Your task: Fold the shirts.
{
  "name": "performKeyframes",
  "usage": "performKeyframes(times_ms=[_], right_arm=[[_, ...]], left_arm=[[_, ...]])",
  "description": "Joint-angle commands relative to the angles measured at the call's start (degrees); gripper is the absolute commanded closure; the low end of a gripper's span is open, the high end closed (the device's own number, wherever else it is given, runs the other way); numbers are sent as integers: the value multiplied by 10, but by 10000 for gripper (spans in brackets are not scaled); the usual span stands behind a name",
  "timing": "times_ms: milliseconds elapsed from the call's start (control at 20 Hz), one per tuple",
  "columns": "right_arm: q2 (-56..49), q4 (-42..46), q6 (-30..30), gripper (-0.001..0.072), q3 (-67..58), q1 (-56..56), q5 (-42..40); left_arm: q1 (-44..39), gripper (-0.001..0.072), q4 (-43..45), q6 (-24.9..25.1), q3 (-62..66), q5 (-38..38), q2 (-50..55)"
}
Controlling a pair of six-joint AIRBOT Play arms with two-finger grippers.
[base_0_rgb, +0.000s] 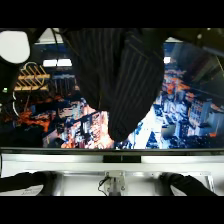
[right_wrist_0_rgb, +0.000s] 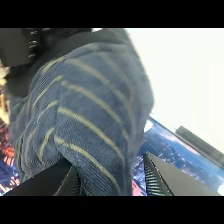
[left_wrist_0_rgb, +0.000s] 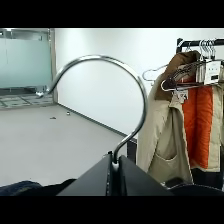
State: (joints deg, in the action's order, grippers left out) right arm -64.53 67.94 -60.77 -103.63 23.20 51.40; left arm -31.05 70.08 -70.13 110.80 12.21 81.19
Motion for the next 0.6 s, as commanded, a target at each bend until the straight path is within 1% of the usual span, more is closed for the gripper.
performKeyframes(times_ms=[0, 150, 200, 250, 350, 400, 450, 500, 550], right_arm=[[0, -11, -24, 206, 0, 1, 29], [-21, -54, -11, 204, 0, 1, 30], [-30, -66, -5, 183, 0, 1, 30], [-40, -70, -1, 36, 0, 1, 28], [-54, -70, 2, 37, 0, 1, 18], [-60, -70, 4, 53, 0, 1, 7], [-64, -75, 15, 176, 0, 1, -3], [-66, -83, 31, 455, 0, 1, -9], [-66, -91, 46, 609, 0, 1, -14]], left_arm=[[14, 655, 0, 0, 0, -7, -9], [14, 655, 0, -1, 0, -7, -10], [14, 655, 0, -1, 0, -8, -10], [14, 655, -1, -5, 0, -9, -11], [14, 655, -1, -18, 0, -9, -14], [14, 655, -1, -18, 0, -9, -16], [14, 655, -1, -18, 0, -8, -18], [14, 655, -1, -18, 0, -8, -19], [14, 655, -1, -26, 0, -4, -20]])
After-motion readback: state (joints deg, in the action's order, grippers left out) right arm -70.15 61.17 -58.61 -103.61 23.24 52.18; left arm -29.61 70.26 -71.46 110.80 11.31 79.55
